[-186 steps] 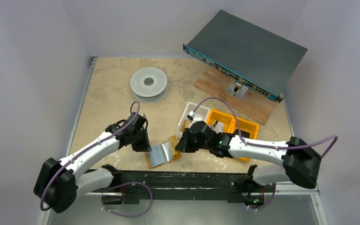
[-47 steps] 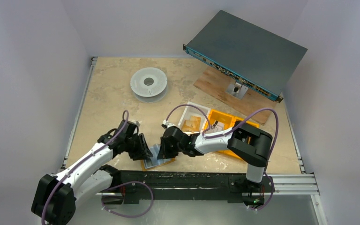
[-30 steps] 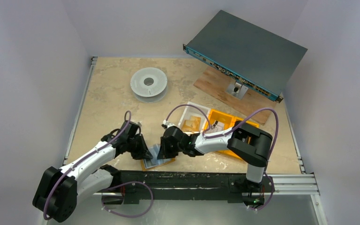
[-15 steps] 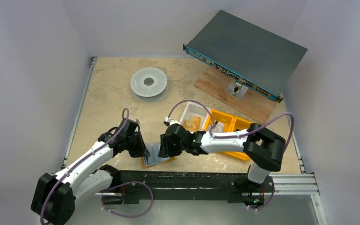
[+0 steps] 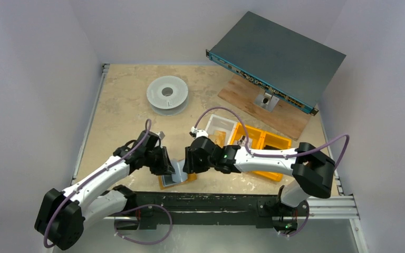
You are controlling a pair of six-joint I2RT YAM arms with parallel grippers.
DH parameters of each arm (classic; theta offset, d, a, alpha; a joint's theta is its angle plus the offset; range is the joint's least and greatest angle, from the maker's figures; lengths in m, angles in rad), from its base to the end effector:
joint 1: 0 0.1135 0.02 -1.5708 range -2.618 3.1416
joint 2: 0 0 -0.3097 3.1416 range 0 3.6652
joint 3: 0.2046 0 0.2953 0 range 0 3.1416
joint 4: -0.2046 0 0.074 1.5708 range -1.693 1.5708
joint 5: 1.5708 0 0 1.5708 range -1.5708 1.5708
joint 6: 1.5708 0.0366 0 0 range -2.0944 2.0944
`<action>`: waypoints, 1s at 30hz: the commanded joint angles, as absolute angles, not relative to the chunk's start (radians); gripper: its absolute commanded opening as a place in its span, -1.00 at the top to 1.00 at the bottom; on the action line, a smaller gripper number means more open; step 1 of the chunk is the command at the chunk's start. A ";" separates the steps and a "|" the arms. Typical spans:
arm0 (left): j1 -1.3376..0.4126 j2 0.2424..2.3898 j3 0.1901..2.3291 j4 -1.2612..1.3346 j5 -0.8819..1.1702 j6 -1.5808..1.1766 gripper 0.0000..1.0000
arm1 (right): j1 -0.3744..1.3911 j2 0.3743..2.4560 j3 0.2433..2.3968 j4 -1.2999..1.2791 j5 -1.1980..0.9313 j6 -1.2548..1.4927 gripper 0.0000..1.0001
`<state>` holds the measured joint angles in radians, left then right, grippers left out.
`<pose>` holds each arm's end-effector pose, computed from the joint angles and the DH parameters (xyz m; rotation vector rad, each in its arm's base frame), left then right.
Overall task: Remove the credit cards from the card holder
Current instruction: Remove the credit card from the card holder.
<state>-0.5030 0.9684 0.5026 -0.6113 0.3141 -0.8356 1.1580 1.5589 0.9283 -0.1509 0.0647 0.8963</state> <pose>0.1534 -0.0973 0.1966 -0.3582 2.8188 -0.7965 0.1481 0.3322 0.2233 -0.2981 2.5287 0.8649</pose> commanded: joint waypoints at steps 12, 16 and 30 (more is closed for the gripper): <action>-0.609 1.209 0.601 -0.327 0.381 -0.931 0.46 | 1.160 1.391 0.874 -0.222 0.174 0.924 0.25; -0.618 1.282 0.603 -0.280 0.383 -0.937 0.52 | 1.163 1.387 0.856 -0.216 0.173 0.931 0.25; -0.630 1.399 0.596 -0.219 0.385 -0.929 0.53 | 1.174 1.459 0.885 -0.204 0.164 0.916 0.27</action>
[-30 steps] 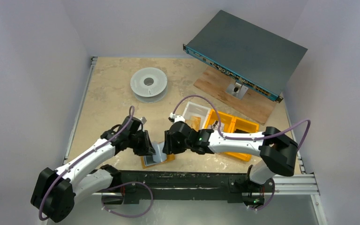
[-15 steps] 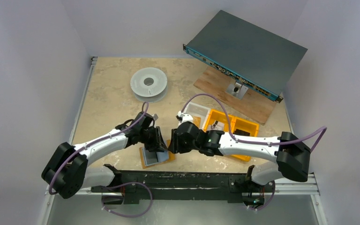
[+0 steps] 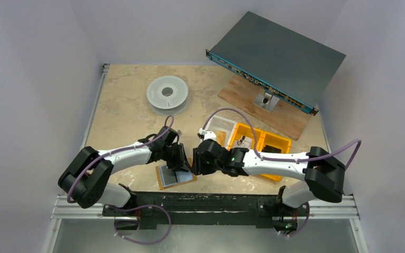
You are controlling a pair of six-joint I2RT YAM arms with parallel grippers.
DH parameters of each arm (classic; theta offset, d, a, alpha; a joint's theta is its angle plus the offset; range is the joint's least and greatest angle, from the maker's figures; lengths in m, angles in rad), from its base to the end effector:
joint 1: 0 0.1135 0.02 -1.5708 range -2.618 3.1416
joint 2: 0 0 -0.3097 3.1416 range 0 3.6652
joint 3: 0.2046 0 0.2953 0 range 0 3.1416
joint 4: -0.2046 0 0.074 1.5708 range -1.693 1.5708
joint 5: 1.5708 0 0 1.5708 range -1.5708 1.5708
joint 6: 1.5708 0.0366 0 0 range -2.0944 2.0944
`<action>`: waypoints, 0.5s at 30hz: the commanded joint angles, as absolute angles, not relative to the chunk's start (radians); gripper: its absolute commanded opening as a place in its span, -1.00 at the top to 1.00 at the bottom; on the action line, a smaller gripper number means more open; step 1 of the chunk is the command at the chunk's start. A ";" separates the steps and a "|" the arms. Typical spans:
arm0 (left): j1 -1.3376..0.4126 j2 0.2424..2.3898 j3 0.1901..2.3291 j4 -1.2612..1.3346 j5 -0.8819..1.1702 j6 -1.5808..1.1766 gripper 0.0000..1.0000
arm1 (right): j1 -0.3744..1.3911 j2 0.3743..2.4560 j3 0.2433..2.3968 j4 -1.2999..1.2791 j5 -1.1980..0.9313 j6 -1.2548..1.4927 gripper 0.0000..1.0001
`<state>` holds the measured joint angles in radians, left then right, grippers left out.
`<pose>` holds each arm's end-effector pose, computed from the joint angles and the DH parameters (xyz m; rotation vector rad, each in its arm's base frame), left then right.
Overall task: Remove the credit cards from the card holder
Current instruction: Remove the credit card from the card holder.
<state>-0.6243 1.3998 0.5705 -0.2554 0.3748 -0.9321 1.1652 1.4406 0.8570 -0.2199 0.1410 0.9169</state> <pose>0.2009 -0.1613 0.1504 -0.3119 2.9058 -0.9024 0.1352 0.3018 0.2320 -0.2412 2.5144 0.7894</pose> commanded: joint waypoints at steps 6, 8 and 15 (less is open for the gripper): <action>-0.629 1.318 0.611 -0.288 0.358 -0.917 0.37 | 1.178 1.462 0.898 -0.209 0.168 0.909 0.27; -0.629 1.277 0.620 -0.317 0.338 -0.912 0.35 | 1.180 1.460 0.905 -0.211 0.168 0.905 0.27; -0.628 1.210 0.646 -0.401 0.296 -0.896 0.34 | 1.190 1.470 0.928 -0.215 0.168 0.899 0.28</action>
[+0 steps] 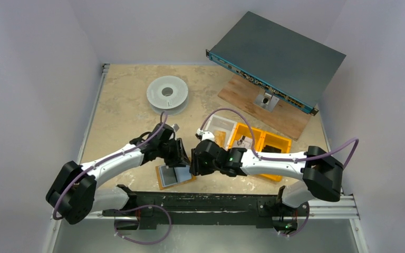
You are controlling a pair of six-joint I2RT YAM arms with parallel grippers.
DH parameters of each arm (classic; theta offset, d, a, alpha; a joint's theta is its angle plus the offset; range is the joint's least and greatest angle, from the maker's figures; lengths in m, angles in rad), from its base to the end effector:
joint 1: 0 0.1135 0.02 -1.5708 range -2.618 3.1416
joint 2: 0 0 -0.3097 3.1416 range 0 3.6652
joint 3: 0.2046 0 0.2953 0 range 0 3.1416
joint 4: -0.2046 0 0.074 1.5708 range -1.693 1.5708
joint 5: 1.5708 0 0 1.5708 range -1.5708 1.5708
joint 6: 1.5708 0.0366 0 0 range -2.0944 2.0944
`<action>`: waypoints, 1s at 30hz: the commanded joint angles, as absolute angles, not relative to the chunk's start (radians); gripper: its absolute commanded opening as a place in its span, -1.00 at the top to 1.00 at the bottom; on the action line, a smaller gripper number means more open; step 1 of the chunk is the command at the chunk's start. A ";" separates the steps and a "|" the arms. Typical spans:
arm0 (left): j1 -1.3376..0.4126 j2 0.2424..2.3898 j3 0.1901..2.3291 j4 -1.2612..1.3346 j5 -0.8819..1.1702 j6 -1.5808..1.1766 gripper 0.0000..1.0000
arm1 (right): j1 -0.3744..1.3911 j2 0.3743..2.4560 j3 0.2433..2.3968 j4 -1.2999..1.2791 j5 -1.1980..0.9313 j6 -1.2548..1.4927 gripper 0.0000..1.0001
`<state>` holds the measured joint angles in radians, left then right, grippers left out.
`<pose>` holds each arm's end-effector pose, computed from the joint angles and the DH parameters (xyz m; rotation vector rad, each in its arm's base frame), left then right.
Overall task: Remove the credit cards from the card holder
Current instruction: Remove the credit card from the card holder.
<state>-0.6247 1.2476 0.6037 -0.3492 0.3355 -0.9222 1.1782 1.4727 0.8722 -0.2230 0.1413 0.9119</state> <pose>0.1943 -0.1549 0.1906 -0.2767 2.8016 -0.9244 0.1337 0.3094 0.2270 -0.2676 2.5291 0.7718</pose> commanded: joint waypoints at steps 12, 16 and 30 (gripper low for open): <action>-0.537 0.968 0.606 -0.697 0.009 -0.945 0.58 | 1.220 1.584 1.025 -0.163 0.086 0.861 0.29; -0.477 0.896 0.538 -0.730 0.007 -0.953 0.64 | 1.220 1.679 1.067 -0.111 0.009 0.851 0.29; -0.460 0.938 0.464 -0.656 0.066 -0.957 1.00 | 1.210 1.833 1.141 -0.071 -0.050 0.852 0.32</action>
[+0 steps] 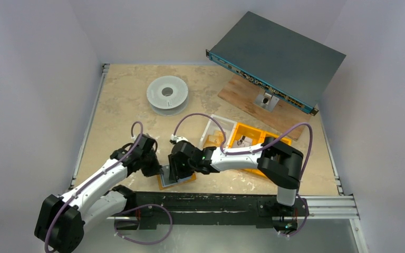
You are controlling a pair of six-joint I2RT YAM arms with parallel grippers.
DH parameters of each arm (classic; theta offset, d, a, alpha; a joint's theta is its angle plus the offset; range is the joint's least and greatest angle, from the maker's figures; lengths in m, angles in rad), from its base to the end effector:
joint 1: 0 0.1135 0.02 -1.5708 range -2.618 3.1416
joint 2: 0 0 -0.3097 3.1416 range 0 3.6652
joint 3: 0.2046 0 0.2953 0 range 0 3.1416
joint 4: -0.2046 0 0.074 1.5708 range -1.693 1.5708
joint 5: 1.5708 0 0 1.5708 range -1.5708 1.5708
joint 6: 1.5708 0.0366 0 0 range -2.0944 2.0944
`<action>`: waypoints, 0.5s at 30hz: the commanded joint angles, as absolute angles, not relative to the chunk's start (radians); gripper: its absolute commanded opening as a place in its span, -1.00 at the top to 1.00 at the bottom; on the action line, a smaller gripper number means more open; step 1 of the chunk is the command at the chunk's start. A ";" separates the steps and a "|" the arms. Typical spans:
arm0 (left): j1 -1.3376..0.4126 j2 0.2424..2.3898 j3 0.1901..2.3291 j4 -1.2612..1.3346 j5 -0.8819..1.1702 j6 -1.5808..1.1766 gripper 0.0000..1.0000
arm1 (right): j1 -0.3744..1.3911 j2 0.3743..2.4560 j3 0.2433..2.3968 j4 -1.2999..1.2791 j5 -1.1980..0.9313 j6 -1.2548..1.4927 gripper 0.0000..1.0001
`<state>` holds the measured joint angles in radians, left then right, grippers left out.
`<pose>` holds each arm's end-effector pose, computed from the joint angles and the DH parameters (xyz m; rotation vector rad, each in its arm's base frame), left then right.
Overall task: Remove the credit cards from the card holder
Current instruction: Remove the credit card from the card holder.
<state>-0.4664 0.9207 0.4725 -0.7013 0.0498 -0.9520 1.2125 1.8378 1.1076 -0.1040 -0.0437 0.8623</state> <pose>0.1460 -0.0755 0.1879 -0.6634 2.7409 -0.4460 0.1498 0.4046 0.1822 -0.4849 2.6122 0.9124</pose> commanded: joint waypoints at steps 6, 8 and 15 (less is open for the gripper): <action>-0.460 0.962 0.459 -0.644 0.062 -0.959 1.00 | 1.183 1.833 1.100 -0.048 -0.051 0.858 0.31; -0.460 0.970 0.459 -0.642 0.063 -0.960 1.00 | 1.176 1.833 1.091 -0.046 -0.052 0.859 0.31; -0.460 0.994 0.457 -0.631 0.065 -0.960 1.00 | 1.155 1.847 1.052 -0.011 -0.076 0.860 0.31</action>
